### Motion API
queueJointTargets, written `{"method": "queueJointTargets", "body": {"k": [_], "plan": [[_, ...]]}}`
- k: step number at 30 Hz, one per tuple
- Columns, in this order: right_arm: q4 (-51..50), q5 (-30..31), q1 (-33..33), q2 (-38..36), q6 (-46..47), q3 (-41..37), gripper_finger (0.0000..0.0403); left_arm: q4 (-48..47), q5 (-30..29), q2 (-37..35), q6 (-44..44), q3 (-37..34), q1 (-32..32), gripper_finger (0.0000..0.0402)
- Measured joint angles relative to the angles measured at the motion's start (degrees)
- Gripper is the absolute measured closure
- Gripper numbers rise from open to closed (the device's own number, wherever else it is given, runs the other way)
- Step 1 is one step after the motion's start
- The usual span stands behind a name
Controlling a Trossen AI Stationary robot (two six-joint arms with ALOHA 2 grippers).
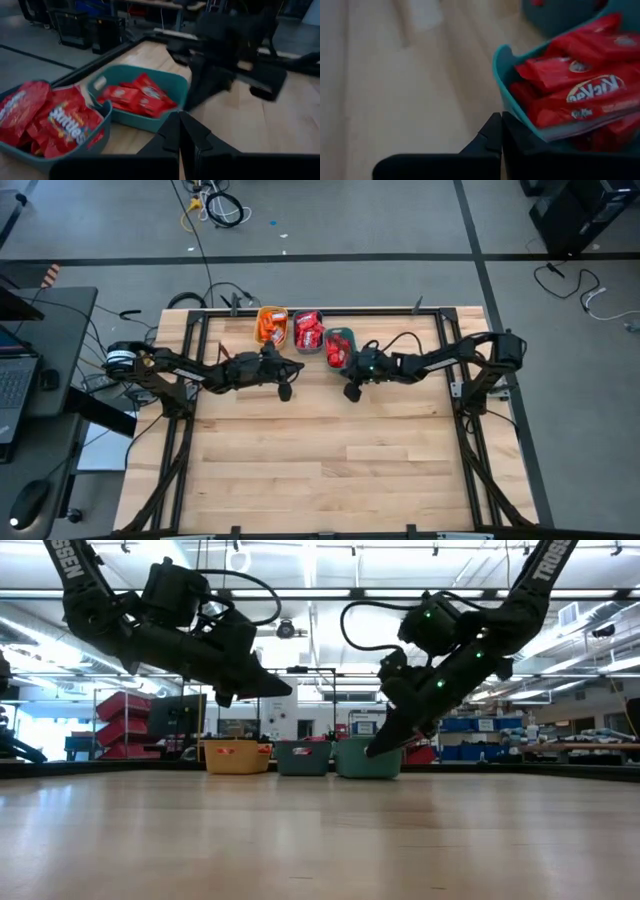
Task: Sort candy
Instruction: Move all the bins to the top corner of the table
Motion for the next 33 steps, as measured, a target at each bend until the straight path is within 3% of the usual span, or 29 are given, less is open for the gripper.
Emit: {"method": "queueJointTargets", "body": {"k": [18,33], "plan": [[9.2,3.95,-7.67,3.64,-0.28,-0.02,0.0403,-2.11,1.46,-0.66,1.08,0.0,0.0,0.0401],[11.72,0.99,-9.36,3.64,-0.42,-0.02,0.0403,-2.52,1.46,-1.12,1.46,0.0,0.0,0.0401]]}}
